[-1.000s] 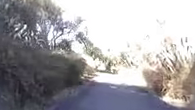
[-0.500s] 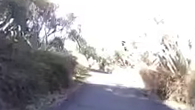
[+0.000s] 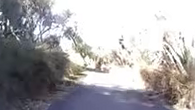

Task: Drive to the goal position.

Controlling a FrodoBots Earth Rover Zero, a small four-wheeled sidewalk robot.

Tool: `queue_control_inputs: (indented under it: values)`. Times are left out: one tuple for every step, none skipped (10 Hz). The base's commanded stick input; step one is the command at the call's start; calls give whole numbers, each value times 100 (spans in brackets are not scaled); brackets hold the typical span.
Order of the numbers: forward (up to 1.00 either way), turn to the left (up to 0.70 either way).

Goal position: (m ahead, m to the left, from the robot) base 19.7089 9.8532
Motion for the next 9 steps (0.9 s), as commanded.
queue_control_inputs:
  values:
    - [100, -18]
    - [100, -27]
    - [100, -29]
    - [100, -18]
    - [100, -7]
    - [100, 0]
    - [100, 0]
    - [100, 0]
    - [100, 0]
